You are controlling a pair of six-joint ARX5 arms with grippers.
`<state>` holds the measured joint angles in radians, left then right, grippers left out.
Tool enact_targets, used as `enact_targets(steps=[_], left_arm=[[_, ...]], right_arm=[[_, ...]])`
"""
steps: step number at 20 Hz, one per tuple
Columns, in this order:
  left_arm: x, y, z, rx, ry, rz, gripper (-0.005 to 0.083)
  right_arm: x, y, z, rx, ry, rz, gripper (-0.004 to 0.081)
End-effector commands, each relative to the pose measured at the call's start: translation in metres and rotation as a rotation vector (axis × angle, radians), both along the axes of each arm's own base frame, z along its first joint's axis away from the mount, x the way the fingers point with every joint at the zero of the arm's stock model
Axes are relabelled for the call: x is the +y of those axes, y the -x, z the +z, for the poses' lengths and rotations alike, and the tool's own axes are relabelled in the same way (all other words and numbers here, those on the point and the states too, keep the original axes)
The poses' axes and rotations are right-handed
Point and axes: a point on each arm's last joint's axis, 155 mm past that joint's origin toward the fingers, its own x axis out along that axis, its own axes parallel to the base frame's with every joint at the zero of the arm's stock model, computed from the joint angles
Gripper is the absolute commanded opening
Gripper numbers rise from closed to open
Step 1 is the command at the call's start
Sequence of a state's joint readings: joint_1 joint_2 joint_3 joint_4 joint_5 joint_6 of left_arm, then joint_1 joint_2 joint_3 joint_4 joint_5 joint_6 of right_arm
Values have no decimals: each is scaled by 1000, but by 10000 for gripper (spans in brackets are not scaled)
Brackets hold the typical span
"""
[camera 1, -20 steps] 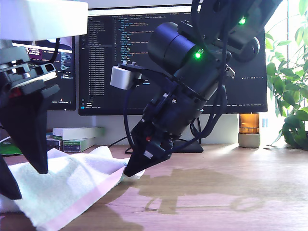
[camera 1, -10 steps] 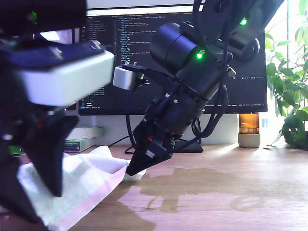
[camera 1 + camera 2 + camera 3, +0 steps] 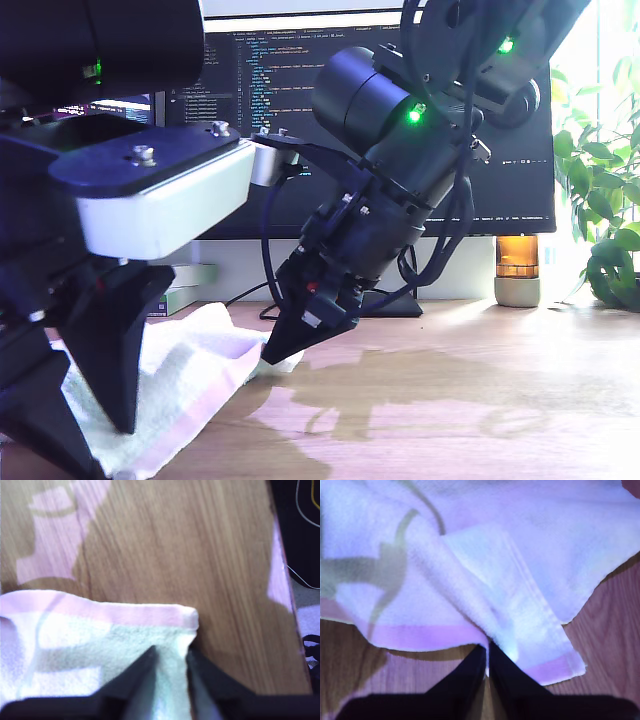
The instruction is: Fold the tea towel to a neat square and place it to the right
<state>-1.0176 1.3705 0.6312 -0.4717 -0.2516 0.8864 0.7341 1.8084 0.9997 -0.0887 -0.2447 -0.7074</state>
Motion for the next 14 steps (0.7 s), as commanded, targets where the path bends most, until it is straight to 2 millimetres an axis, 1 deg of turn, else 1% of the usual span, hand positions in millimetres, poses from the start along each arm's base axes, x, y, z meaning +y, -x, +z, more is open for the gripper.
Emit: enact_targets(steps=[1,3,4,7,9,11,14], left_arm=[[7,6,-11,24,-31,-7,-17],[4,5,-7,18,-15,7,-19],[2,3,-2,13,11,34,-19],[-8,-4,22,-21,117,99,-19],[-10,-9,43,-56,204,159,-19],[-11,-14,67,-93,308,226,-19],[-7,-27,107,-179,462,315,-19]], right_arm=[[0,-5,7,-15,-15,-8,-13],[-2,-8,6,-15,-14,-15,-13],[-4,-8,6,-13,-11,-19,-13],[-12,-15,5,-5,-4,-43,-13],[-19,-18,5,7,8,-59,-13],[-24,-22,11,7,11,-74,-13],[-24,-23,33,-8,3,-78,-13]])
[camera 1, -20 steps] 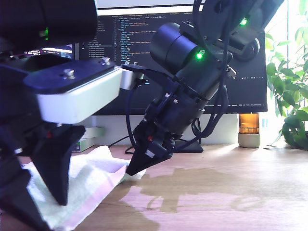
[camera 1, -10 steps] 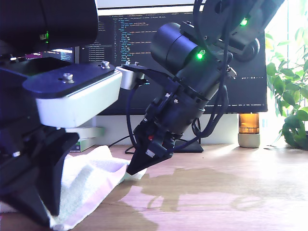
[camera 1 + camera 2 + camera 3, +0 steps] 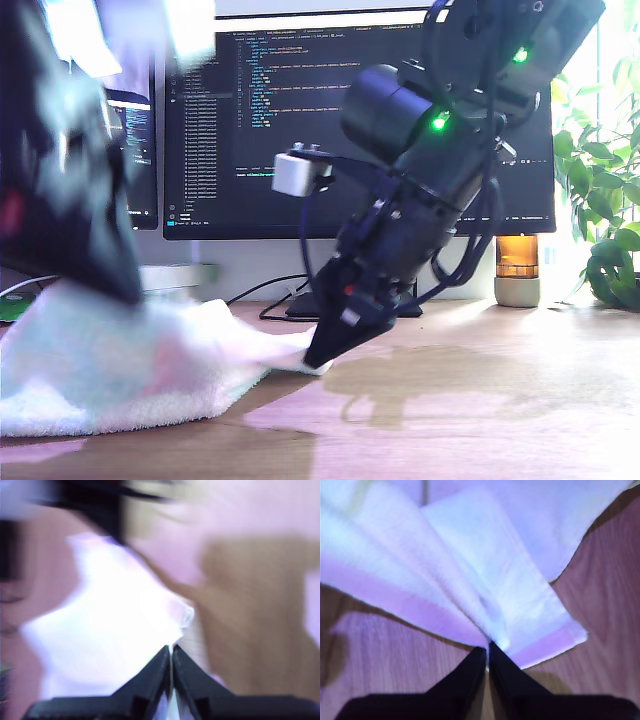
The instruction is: Fold the tea towel to a neat square and place it to the right
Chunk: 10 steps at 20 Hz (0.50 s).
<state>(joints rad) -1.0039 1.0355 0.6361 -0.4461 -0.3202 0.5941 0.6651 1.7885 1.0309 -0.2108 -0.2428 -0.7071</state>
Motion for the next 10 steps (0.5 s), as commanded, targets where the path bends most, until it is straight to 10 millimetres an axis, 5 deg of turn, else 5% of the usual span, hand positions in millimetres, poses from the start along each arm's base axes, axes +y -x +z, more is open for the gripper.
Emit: enact_targets(steps=[1,10], left_arm=[[2,-8,22,-30,105,65,-19],[28,-47,74,-99,404,319,-19]], right_arm=[[6,-10,39,-66,-44,-7,-13],[-10,11,94,69,21,-60,-13]])
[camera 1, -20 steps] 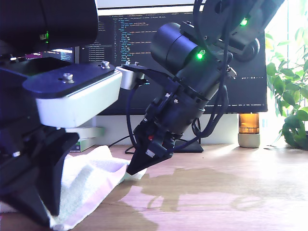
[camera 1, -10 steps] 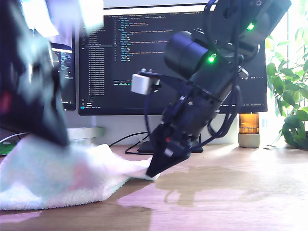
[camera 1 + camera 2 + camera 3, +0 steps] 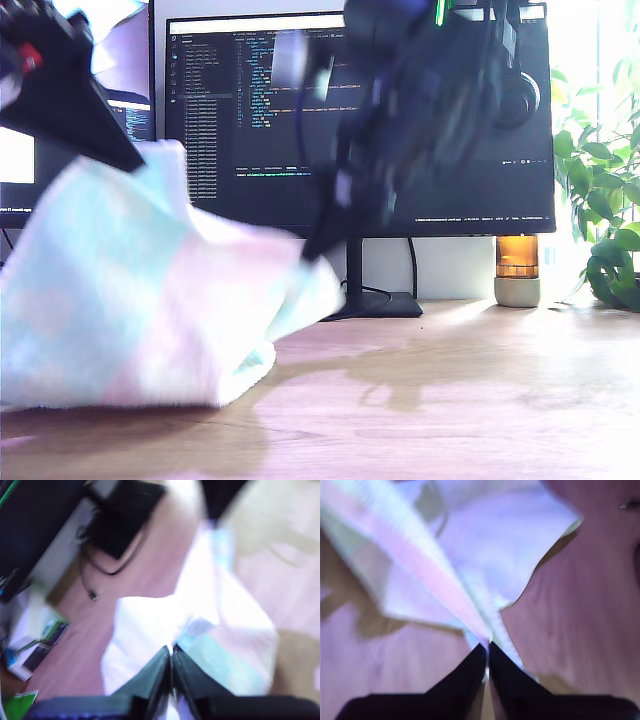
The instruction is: Fold the tea towel to a neat square and place it to the right
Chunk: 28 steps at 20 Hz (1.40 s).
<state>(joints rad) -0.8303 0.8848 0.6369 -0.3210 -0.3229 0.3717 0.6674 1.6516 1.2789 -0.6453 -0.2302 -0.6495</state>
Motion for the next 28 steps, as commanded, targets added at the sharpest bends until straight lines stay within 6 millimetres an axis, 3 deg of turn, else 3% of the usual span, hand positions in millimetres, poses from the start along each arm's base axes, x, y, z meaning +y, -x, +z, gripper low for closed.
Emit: enact_targets(steps=[1,3,8,13,16,22,28], left_arm=[[-2,-7,14,-38,51,17,-19],[-4,-13,29,-83,101,27,-19],[1,-26,73,-199,212,63,-19],[-4,-21,130,-247,349,36,-19],[-20,-11,131,-198,410,-48,-19],[-44,10,127,-80,504,-175,-19],[-54,36,156,-28,620,-283,-19]], right_arm=[[0,-1,11,15,-1,-25,-13],[-4,0,24,21,19,-33,-13],[-14,-26,68,-102,62,-105,-13],[-24,-26,116,-131,72,-143,-13],[-24,-17,128,-118,72,-135,-13],[-30,12,120,-35,123,-134,-13],[-53,37,152,-69,100,-195,-13]])
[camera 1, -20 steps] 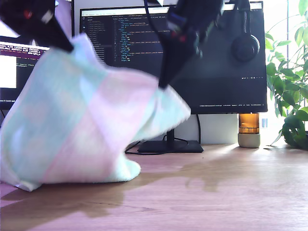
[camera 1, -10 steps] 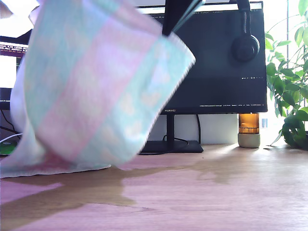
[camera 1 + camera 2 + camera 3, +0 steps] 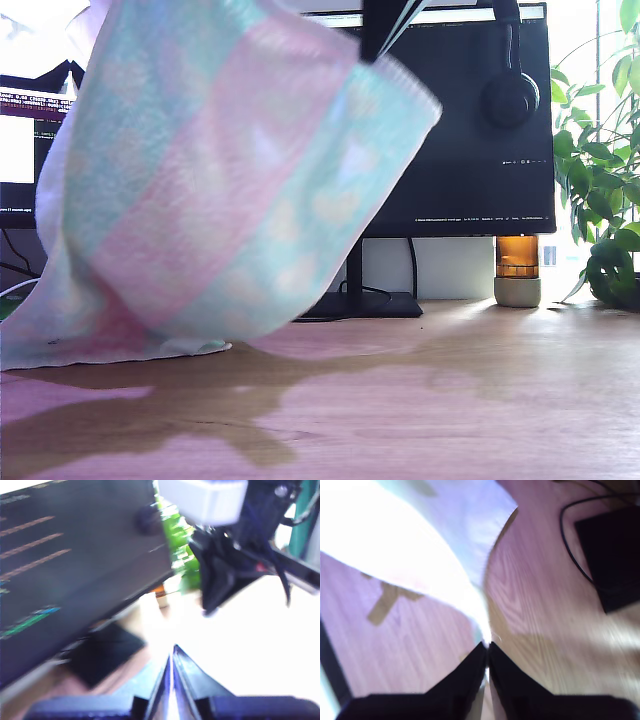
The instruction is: Fold the tea towel to a neat square and place it to the right
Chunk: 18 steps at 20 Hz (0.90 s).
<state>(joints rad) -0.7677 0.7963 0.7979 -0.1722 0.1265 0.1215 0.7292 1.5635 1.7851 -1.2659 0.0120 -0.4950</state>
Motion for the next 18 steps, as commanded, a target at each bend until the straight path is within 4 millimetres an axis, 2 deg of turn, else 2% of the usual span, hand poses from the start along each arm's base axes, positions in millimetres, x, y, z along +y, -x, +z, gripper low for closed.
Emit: enact_targets(steps=[1,4,9,11,14,18], left_arm=[[0,8,32,-27,69,-27,-19],[2,18,62,-38,96,-54,-19],[10,28,92,-59,116,-62,-19],[12,29,100,-75,124,-62,-19],[11,25,95,-100,76,-56,-19],[5,1,76,-157,-49,-28,-19]], right_arm=[[-8,15,18,-31,-28,-1,-13],[-16,22,37,-98,-36,-18,-13],[-23,32,63,-199,-56,-33,-13],[-23,29,76,-249,-66,-43,-13],[-13,17,97,-323,-131,-59,-13],[2,-4,92,-355,-119,-59,-13]])
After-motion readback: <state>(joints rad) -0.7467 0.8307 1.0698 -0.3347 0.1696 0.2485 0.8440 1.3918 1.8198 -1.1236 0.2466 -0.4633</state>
